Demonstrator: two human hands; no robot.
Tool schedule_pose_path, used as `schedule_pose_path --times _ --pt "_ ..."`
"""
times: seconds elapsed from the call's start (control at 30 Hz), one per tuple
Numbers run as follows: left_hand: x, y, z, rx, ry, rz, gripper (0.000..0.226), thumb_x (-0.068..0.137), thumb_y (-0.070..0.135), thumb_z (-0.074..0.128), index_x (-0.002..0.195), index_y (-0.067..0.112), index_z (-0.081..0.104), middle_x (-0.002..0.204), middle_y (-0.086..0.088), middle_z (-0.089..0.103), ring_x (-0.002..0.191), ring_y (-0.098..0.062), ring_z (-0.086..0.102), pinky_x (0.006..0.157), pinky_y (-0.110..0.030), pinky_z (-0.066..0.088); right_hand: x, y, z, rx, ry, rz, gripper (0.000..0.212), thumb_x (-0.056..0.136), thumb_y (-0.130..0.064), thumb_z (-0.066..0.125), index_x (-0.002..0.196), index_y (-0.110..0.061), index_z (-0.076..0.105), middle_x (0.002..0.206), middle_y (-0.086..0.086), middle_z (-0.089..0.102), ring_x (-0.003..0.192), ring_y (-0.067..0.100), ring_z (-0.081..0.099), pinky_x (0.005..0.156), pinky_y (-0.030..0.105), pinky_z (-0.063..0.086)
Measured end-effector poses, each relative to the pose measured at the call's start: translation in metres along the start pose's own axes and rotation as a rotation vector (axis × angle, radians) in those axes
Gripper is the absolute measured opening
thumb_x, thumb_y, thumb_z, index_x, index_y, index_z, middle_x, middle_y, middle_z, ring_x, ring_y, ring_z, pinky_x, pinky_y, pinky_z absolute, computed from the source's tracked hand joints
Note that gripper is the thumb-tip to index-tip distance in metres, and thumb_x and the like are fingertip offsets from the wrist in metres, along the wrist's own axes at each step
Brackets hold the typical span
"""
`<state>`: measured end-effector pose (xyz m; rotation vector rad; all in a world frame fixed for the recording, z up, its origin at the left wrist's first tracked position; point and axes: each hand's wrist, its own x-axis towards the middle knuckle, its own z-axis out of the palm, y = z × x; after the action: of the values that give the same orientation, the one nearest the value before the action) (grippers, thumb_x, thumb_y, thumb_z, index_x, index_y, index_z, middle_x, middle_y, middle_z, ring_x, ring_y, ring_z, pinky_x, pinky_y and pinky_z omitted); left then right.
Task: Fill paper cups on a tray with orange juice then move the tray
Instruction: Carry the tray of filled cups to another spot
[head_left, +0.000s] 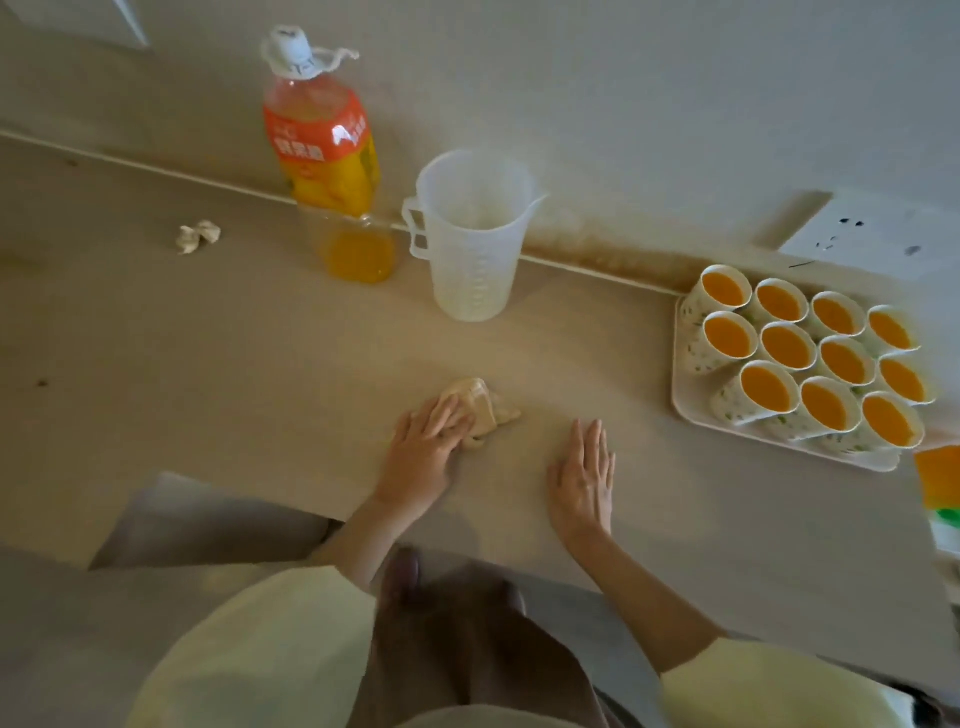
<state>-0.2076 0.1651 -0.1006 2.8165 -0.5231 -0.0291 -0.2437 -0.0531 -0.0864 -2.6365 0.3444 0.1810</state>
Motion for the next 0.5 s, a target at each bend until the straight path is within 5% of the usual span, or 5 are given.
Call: schedule_pose_path --times 0.23,0.3,0.37,0.43,0.5 --pt "-0.025 -0.12 -0.049 0.068 0.075 -0.466 0.065 0.082 -0.001 0.053 0.142 0.021 0.041 0.153 -0.013 0.031 0.136 -0.039 0.03 0.1 -0.051 0.032 0.003 -0.094 0.046 -0.014 -0.035 0.004 0.058 0.103 -0.025 0.034 0.155 -0.011 0.011 0.162 0.016 -0.009 0.149 0.027 -0.012 0.119 0.04 -0.009" --pt "-0.029 -0.112 -0.047 0.048 0.089 -0.337 0.056 0.087 0.005 0.043 0.139 0.027 0.045 0.145 -0.014 0.042 0.128 -0.042 0.041 0.094 -0.053 0.039 0.003 -0.12 0.057 -0.001 -0.055 0.033 0.057 0.104 -0.027 0.032 0.155 -0.012 0.012 0.161 0.015 -0.01 0.149 0.027 -0.013 0.12 0.042 -0.007" --pt "-0.048 -0.11 -0.035 0.08 0.057 0.041 0.047 0.089 0.017 0.037 0.131 0.03 0.054 0.14 -0.012 0.049 0.124 -0.041 0.047 0.091 -0.054 0.046 0.003 -0.143 0.07 -0.024 -0.087 0.012 0.057 0.104 -0.03 0.03 0.155 -0.014 0.01 0.161 0.014 -0.012 0.149 0.027 -0.015 0.12 0.043 -0.008" --pt "-0.063 -0.14 -0.032 0.11 -0.062 0.384 0.052 0.086 0.013 0.049 0.134 0.034 0.05 0.152 -0.006 0.035 0.137 -0.037 0.034 0.108 -0.053 0.033 0.005 -0.159 0.082 -0.091 -0.118 -0.044 0.057 0.105 -0.033 0.028 0.155 -0.015 0.01 0.161 0.014 -0.013 0.148 0.029 -0.015 0.119 0.044 -0.008" --pt "-0.065 -0.184 -0.044 0.145 -0.058 0.406 0.061 0.081 0.009 0.064 0.134 0.037 0.051 0.155 -0.004 0.03 0.141 -0.034 0.027 0.113 -0.046 0.024 0.009 -0.166 0.09 -0.148 -0.114 -0.074 0.056 0.105 -0.032 0.029 0.155 -0.014 0.013 0.162 0.015 -0.01 0.149 0.03 -0.012 0.119 0.046 -0.007"
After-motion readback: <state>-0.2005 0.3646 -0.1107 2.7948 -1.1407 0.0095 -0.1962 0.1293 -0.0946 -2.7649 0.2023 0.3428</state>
